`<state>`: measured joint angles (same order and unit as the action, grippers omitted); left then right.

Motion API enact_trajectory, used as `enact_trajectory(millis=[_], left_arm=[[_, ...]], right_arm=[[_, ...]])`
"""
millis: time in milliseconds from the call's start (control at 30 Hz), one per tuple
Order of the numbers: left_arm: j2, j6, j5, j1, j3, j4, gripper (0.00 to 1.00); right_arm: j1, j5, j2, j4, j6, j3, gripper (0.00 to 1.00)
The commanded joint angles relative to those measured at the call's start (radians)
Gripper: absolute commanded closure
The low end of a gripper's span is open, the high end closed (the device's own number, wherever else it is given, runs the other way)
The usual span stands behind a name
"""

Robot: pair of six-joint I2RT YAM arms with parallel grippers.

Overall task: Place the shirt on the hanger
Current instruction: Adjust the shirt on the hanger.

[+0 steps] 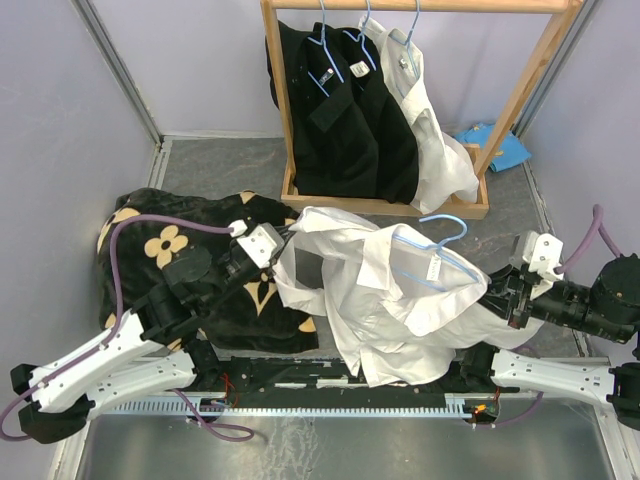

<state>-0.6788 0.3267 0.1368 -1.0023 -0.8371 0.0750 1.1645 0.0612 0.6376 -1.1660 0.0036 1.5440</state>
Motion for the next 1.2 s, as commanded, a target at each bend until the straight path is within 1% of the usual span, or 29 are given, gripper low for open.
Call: enact_trajectory(millis=[0,167,267,433,667,733,767,800,833,867,933,1033,1100,1167], left_arm=[[-0.015,0.077,0.176,0.005,-0.101,-0.012,0.97],[-0.039,0.189,0.247,0.005,-0.170,0.004,0.97],[-0.067,0.220,0.244,0.005,-0.207,0.043,0.97],[-0.095,0.195,0.218,0.005,-0.225,0.111,0.97],[-0.043,0.143,0.216,0.005,-0.194,0.194,0.97],[-0.026,0.130,0.210,0.005,-0.186,0.214,0.84],[-0.022,0.126,0.209,0.004,-0.185,0.225,0.67],[-0.022,0.121,0.212,0.005,-0.186,0.238,0.56],[-0.025,0.119,0.213,0.005,-0.189,0.253,0.49],[-0.030,0.117,0.214,0.005,-0.197,0.268,0.44],[-0.042,0.112,0.214,0.005,-0.213,0.297,0.40],[-0.048,0.101,0.190,0.005,-0.232,0.323,0.37],[-0.041,0.096,0.154,0.004,-0.235,0.322,0.35],[-0.034,0.098,0.102,0.005,-0.236,0.323,0.37]], right_arm=[[0.001,0.010,-0.009,0.028,0.010,0.015,1.00],[0.001,-0.044,-0.004,-0.034,0.009,0.030,1.00],[0.001,-0.095,-0.006,-0.047,0.010,0.029,1.00],[0.001,-0.108,-0.034,0.005,0.009,0.017,1.00],[0.002,-0.004,-0.075,0.020,0.003,0.040,1.00],[0.001,-0.006,-0.082,0.026,0.001,0.039,1.00],[0.001,-0.013,-0.085,0.029,0.000,0.036,1.00],[0.002,-0.023,-0.087,0.034,-0.001,0.032,1.00],[0.001,-0.031,-0.087,0.036,-0.001,0.029,1.00],[0.001,-0.043,-0.085,0.038,-0.001,0.028,1.00],[0.001,-0.073,-0.079,0.038,-0.001,0.026,1.00],[0.001,-0.109,-0.067,0.030,-0.001,0.031,1.00],[0.001,-0.141,-0.064,0.034,0.001,0.030,1.00],[0.001,-0.184,-0.068,0.051,0.006,0.024,1.00]])
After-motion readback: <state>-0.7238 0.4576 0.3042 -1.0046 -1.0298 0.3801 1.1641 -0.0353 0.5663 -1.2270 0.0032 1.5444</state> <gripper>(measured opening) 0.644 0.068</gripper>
